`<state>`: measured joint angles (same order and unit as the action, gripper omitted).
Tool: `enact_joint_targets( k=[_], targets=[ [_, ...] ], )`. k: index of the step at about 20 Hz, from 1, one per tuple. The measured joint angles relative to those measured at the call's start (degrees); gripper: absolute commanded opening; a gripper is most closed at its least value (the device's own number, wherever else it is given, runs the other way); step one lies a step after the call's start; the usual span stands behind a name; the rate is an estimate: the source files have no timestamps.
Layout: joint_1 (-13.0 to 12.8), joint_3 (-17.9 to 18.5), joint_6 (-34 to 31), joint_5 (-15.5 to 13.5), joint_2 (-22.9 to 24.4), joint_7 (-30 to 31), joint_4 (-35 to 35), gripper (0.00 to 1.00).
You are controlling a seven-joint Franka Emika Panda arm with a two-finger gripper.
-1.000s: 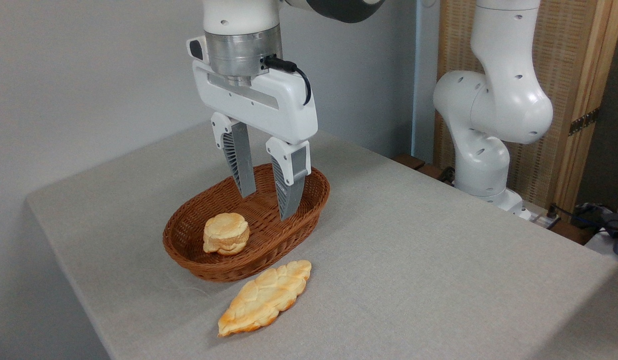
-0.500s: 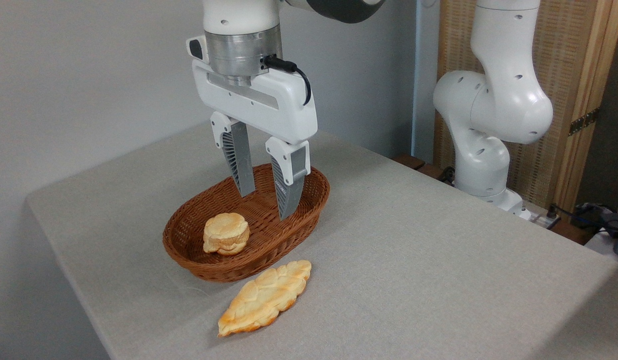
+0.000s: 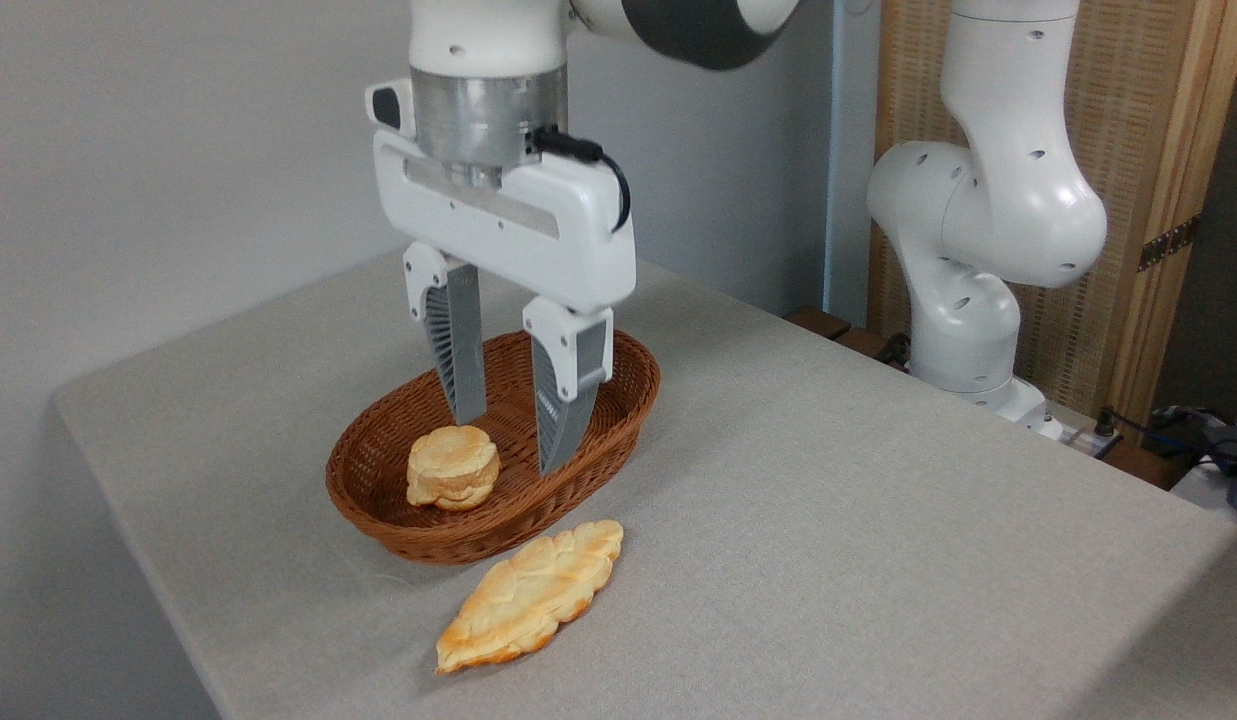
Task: Put bread into the basket
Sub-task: 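Move the open gripper down over the leaf-shaped pastry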
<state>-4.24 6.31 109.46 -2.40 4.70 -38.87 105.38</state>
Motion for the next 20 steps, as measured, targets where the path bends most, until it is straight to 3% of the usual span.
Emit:
enact_joint_targets(
  k=[6, 20],
  targets=[
    [0.1, 0.4, 9.4, 0.0, -2.8, 0.0, 5.0, 1.00],
    [0.1, 0.4, 18.9, -0.1, -11.6, 0.9, 5.9, 1.00]
  ],
)
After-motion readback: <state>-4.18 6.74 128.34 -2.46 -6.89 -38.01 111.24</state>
